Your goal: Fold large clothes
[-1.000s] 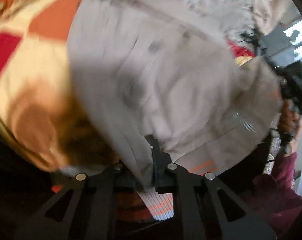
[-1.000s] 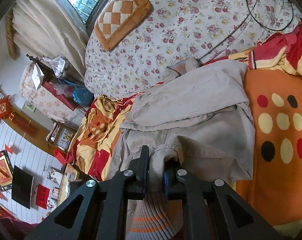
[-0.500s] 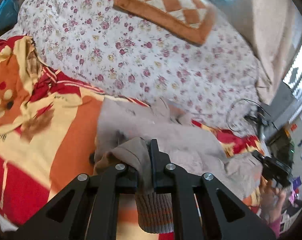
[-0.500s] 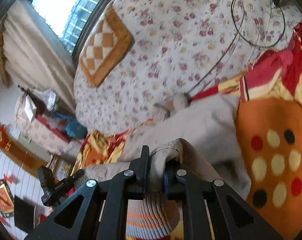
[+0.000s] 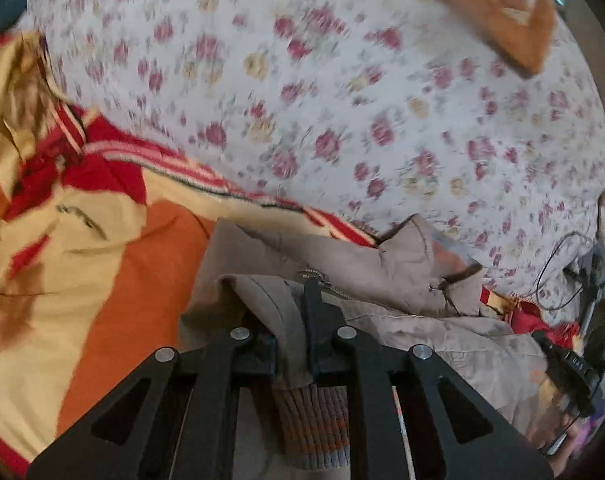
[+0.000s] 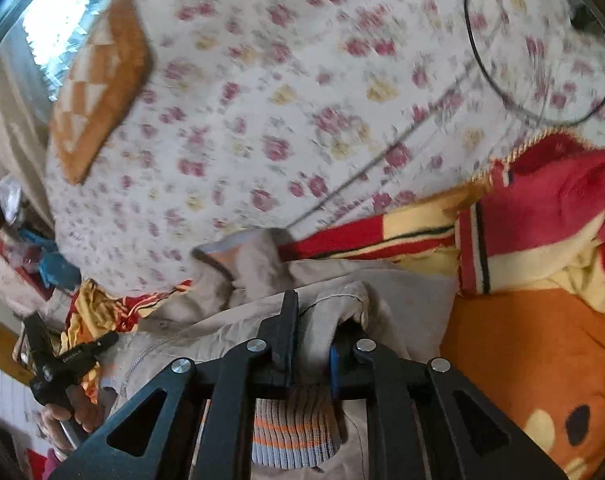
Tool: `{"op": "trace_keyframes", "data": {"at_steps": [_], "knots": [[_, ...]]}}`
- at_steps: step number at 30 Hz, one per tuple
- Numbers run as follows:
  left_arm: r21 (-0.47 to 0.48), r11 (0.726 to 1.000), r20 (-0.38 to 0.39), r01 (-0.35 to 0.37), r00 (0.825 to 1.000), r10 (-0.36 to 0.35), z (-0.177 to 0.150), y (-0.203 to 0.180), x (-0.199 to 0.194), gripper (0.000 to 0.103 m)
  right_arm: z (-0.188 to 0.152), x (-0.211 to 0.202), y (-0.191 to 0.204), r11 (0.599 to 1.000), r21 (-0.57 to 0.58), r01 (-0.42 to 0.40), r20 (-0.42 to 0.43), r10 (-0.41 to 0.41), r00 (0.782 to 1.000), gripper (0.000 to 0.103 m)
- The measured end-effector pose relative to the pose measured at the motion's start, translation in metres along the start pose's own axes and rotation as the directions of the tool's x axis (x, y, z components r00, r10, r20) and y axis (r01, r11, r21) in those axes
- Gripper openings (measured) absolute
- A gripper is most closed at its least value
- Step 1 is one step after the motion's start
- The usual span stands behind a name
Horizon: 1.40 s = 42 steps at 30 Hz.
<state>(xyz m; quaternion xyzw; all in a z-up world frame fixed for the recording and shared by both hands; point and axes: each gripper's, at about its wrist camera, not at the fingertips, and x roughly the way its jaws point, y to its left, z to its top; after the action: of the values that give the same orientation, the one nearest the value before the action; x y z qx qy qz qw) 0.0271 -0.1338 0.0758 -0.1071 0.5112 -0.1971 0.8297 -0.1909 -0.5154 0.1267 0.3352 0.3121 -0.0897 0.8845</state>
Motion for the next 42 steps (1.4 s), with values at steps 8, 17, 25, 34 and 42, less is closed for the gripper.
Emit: {"op": "trace_keyframes", "data": {"at_steps": [8,17,25,34,42], "knots": [[0.011,0.996,0.059,0.085,0.995,-0.085,0.003,0.015,-0.062,0.076,-0.003,-0.069,0.006,0.999,-0.042,-0.018,0.079,0.021,0.997,0.060],[0.066,0.989,-0.051,-0.132,0.989,0.135,-0.058,0.027,-0.043,0.077,-0.049,0.021,0.054,0.937,-0.327,0.123,-0.160,-0.184,0.970,0.054],[0.052,0.976,-0.020,-0.213,0.977,0.214,-0.049,0.048,-0.019,0.077,-0.008,0.082,0.036,0.914,-0.235,0.330,-0.065,-0.354,0.933,0.049],[0.093,0.977,0.026,-0.190,0.982,0.189,-0.055,0.030,-0.045,0.077,-0.049,0.057,0.125,0.894,-0.435,0.108,-0.129,-0.180,0.975,0.076],[0.103,0.978,0.051,-0.184,0.982,0.180,-0.055,0.030,-0.050,0.077,-0.050,0.121,0.150,0.778,-0.560,0.284,-0.009,-0.348,0.937,0.000]]}}
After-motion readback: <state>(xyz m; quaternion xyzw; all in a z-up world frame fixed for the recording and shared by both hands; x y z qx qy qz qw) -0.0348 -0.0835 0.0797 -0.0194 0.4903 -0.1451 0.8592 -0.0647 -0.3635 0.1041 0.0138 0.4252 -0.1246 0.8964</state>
